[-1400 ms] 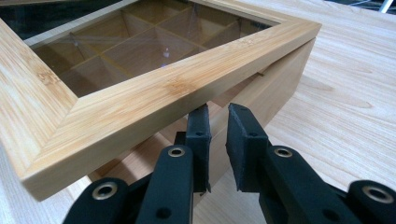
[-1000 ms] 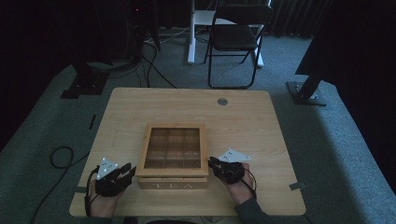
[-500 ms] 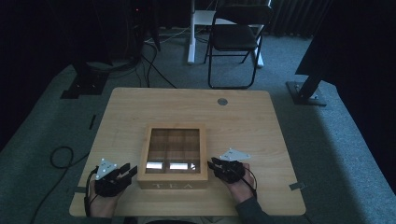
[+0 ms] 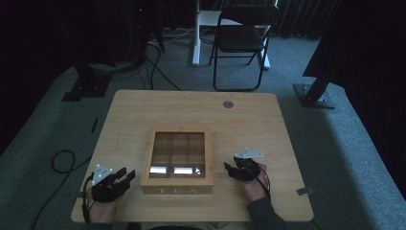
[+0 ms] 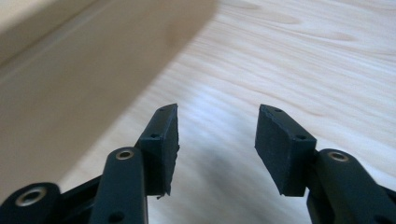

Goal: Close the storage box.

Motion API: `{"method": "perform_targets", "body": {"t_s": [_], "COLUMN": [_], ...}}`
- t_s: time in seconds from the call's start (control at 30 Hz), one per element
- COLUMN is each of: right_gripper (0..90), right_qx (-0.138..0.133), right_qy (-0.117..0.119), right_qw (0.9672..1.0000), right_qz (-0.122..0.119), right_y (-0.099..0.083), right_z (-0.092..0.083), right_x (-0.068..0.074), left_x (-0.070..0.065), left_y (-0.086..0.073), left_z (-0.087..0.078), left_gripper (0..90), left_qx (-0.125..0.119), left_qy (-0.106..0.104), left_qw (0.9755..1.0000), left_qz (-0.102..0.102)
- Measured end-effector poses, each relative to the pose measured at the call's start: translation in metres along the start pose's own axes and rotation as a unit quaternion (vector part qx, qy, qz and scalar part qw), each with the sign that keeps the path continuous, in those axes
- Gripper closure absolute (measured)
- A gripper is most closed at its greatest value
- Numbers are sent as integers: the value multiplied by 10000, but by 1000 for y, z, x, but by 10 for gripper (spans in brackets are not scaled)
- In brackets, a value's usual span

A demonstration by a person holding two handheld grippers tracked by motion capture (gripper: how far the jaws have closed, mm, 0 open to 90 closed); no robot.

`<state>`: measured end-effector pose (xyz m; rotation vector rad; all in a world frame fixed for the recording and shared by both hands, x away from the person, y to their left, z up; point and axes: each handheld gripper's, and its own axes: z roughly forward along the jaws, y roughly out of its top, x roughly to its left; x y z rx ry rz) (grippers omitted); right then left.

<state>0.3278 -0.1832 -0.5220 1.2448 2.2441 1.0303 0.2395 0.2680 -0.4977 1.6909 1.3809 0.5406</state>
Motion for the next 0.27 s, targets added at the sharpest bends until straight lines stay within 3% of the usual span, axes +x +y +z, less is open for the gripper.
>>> {"method": "perform_targets", "body": {"t_s": [0.27], "right_gripper": [468], "right_qx": [114], "right_qy": [-257], "right_qw": [9993], "right_qz": [261], "right_y": [-4], "right_z": [10], "right_x": [-18], "left_x": [2], "left_y": [-1], "left_z": [4], "left_gripper": [573], "left_qx": [46], "left_qy": [23], "left_qw": [10000], "left_qz": [-58]}}
